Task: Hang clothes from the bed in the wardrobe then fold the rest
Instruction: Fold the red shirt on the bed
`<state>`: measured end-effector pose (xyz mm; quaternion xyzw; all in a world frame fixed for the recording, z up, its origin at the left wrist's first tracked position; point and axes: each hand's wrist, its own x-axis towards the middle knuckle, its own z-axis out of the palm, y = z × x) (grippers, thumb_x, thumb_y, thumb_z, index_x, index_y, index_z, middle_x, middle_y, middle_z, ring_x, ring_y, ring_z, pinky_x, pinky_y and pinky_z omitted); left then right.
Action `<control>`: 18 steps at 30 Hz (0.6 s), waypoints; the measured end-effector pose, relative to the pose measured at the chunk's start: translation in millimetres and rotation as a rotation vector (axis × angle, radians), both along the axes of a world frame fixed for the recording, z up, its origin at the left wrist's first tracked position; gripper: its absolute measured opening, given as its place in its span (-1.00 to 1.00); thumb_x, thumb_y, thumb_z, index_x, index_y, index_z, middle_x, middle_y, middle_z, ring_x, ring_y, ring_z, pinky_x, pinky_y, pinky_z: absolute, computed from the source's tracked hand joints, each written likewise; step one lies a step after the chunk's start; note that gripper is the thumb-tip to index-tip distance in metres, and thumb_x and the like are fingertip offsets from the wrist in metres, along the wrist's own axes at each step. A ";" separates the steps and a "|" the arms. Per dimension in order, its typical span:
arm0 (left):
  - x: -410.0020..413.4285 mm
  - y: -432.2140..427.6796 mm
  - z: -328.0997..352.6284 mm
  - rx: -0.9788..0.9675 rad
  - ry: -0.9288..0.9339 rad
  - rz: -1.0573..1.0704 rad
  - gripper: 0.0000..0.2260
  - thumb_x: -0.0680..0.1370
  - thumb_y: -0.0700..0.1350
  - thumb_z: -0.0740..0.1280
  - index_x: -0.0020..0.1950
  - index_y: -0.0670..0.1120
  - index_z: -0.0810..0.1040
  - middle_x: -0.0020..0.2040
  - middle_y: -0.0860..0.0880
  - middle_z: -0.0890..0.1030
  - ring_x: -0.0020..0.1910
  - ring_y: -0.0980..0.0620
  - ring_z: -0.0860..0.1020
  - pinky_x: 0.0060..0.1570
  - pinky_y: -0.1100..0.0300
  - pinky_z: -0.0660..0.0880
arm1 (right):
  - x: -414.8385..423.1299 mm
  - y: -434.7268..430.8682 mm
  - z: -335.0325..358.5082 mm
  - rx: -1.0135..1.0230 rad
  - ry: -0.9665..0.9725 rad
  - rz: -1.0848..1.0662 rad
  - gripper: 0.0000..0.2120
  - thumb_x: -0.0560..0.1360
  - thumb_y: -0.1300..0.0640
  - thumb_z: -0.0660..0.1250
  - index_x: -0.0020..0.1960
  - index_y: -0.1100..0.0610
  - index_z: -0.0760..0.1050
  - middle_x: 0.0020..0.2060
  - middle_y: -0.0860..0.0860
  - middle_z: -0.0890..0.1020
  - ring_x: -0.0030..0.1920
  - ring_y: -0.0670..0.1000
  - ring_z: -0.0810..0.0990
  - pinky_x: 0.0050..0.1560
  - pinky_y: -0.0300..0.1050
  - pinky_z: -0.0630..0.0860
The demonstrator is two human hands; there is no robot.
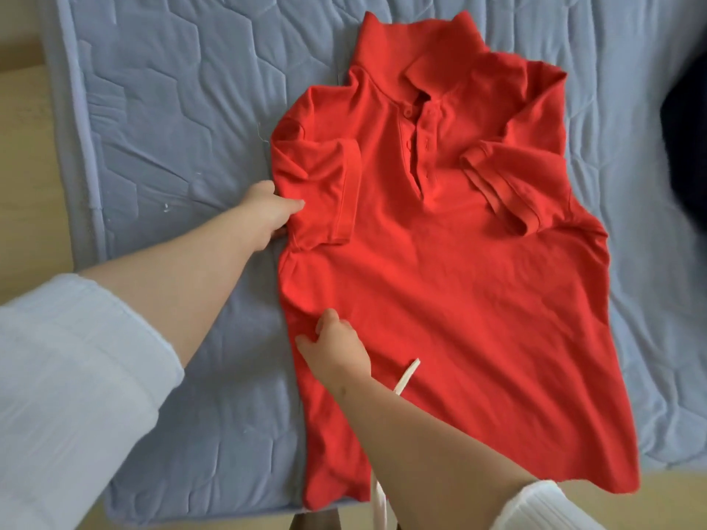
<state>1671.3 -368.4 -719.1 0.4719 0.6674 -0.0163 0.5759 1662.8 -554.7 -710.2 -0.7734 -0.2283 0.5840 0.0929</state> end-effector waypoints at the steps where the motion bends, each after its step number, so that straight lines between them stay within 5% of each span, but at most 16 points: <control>1: -1.6 -1.2 -5.0 0.016 0.008 -0.004 -0.70 0.54 -0.24 0.31 0.27 -0.16 0.41 0.23 -0.12 0.52 0.07 -0.04 0.52 0.02 0.11 0.48 | -8.3 -4.4 -3.5 -0.029 -0.019 0.012 -0.61 0.49 -0.03 0.27 0.21 0.15 0.31 0.16 0.11 0.44 0.19 0.18 0.42 0.05 0.02 0.41; 5: -5.1 -6.9 -18.8 0.111 0.033 -0.017 -0.72 0.52 -0.21 0.33 0.22 -0.17 0.44 0.20 -0.12 0.54 0.14 -0.09 0.53 0.09 0.10 0.49 | -35.3 -15.9 -13.3 -0.067 -0.192 0.092 -0.51 0.43 0.00 0.35 0.25 0.12 0.25 0.17 0.07 0.35 0.22 0.14 0.34 -0.03 0.04 0.41; 9: -6.7 -5.7 -25.8 0.170 0.039 -0.043 -0.71 0.51 -0.17 0.37 0.20 -0.17 0.45 0.18 -0.09 0.54 0.08 -0.03 0.53 0.06 0.15 0.48 | -39.8 -16.1 -19.9 -0.026 -0.276 0.112 -0.63 0.47 0.23 0.23 0.25 0.14 0.26 0.20 0.09 0.35 0.22 0.15 0.34 -0.02 0.04 0.42; 18: 1.0 -12.1 -4.2 0.366 0.135 -0.161 -0.75 0.51 -0.12 0.34 0.15 -0.17 0.48 0.16 -0.11 0.56 0.13 -0.11 0.53 0.18 0.03 0.47 | 10.3 -36.9 -12.1 -0.152 0.030 -0.411 -0.68 0.46 0.31 0.05 0.09 0.21 0.50 0.08 0.21 0.59 0.11 0.22 0.55 -0.03 -0.17 0.40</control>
